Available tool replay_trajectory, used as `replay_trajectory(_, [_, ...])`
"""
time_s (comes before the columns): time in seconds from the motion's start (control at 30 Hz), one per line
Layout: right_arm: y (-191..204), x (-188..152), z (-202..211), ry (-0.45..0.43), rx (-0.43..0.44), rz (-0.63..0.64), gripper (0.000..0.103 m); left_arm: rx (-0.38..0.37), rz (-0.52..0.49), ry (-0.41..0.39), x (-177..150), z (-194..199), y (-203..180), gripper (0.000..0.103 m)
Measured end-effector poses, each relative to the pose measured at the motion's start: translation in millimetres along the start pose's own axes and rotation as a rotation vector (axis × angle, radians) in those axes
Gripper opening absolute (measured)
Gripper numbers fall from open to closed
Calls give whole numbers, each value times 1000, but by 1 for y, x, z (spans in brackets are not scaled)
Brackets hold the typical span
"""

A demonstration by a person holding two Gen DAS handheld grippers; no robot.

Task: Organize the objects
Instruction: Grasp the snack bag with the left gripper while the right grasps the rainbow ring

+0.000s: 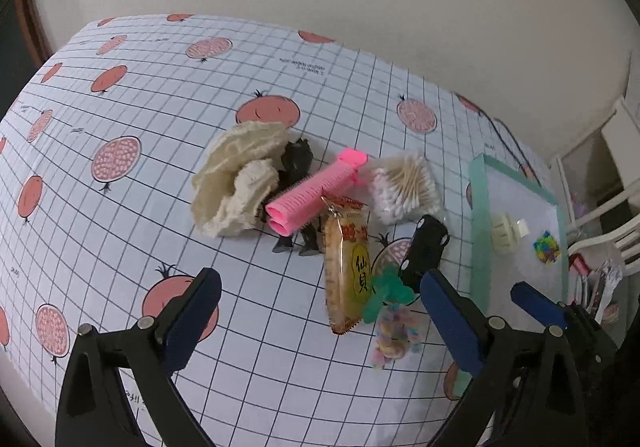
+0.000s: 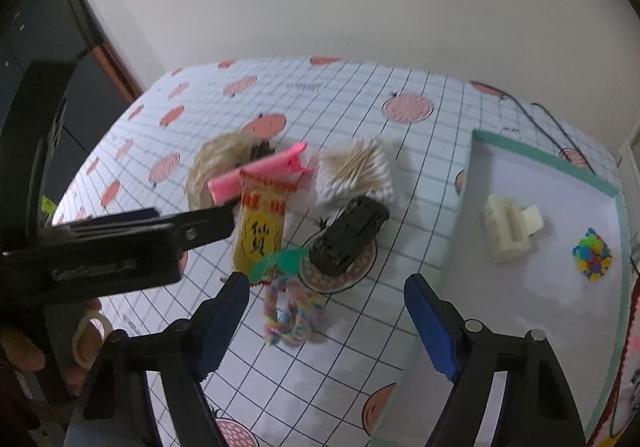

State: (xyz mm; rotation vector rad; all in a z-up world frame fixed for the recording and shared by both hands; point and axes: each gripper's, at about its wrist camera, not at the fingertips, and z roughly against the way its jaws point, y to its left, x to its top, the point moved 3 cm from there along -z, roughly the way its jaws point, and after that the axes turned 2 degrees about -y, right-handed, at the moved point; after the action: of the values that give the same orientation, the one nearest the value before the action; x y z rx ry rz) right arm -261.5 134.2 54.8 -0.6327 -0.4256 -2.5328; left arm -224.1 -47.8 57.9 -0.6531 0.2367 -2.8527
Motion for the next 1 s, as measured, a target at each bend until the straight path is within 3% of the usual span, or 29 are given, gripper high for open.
replay_trajectory(0.07, [2,-3,-5,16,7,1,79,4,-17,14,-1,-7,-2,86])
replay_trajectory(0.4, [15,-17,-31,88,18,34,74,-37,-5,71,-7,-33,-1,72])
replay_trajectory(0.83, [20,-29,-51,143,20,43,69,-73,5,78,-14,-48,-10,64])
replay_trajectory(1.0, [18,-30,-56,154,17,39,64,-67,-8,81,-17,-50,-16,55])
